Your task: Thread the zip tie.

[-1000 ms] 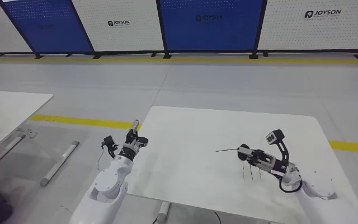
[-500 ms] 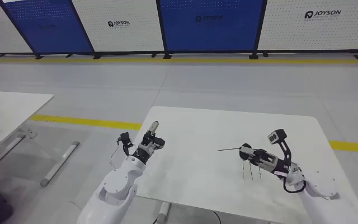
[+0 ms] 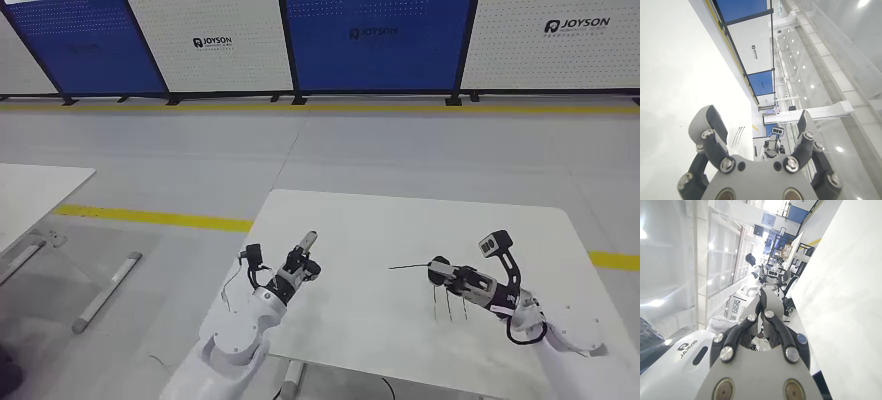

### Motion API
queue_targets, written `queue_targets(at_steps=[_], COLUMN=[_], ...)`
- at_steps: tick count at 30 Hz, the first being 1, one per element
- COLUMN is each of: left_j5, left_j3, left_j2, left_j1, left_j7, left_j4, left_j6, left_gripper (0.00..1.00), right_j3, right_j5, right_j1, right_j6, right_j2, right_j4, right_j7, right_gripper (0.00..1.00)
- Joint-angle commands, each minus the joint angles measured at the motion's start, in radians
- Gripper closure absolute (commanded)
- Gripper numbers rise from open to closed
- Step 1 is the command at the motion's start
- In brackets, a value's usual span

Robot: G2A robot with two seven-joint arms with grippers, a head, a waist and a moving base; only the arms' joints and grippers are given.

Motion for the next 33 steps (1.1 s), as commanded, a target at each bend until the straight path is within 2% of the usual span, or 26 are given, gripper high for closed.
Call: queue_targets(at_steps=[1,4,5,7,10,18,21,25,28,33], left_j5=[0.034,0.078,0.083,0.101,0.112,0.112,0.08,0.047,0.031,0.031], left_j3=[0.021,0.077,0.11,0.151,0.218,0.218,0.219,0.251,0.285,0.285], left_j2=[0.0,-0.004,-0.008,-0.012,-0.025,-0.025,-0.028,-0.037,-0.05,-0.05], left_j1=[0.005,0.002,-0.004,-0.023,-0.053,-0.053,-0.056,-0.065,-0.092,-0.092], left_j7=[-0.014,-0.026,-0.035,-0.039,0.013,0.013,0.015,0.044,0.111,0.111], left_j4=[0.004,-0.003,-0.005,0.003,0.026,0.026,0.03,0.034,0.063,0.063], left_j6=[-0.014,-0.027,-0.028,-0.026,-0.019,-0.019,-0.028,-0.058,-0.077,-0.077], left_gripper=[0.0,0.0,0.0,0.0,0.0,0.0,0.0,0.0,0.0,0.0], right_j3=[-0.015,-0.056,-0.078,-0.104,-0.123,-0.123,-0.122,-0.137,-0.172,-0.172], right_j5=[-0.03,-0.069,-0.097,-0.087,-0.076,-0.076,-0.073,-0.071,-0.108,-0.108], right_j1=[-0.003,0.005,0.014,0.02,0.027,0.027,0.01,0.007,0.015,0.015], right_j6=[-0.003,-0.003,-0.003,-0.003,-0.003,-0.003,-0.003,-0.003,-0.003,-0.003], right_j2=[-0.007,-0.025,-0.034,-0.05,-0.063,-0.063,-0.067,-0.083,-0.102,-0.102], right_j4=[-0.013,-0.024,-0.018,-0.013,0.014,0.014,-0.007,-0.024,-0.009,-0.009], right_j7=[-0.055,-0.111,-0.139,-0.159,-0.162,-0.162,-0.203,-0.242,-0.298,-0.298], right_gripper=[1.0,1.0,1.0,1.0,1.0,1.0,1.0,1.0,1.0,1.0])
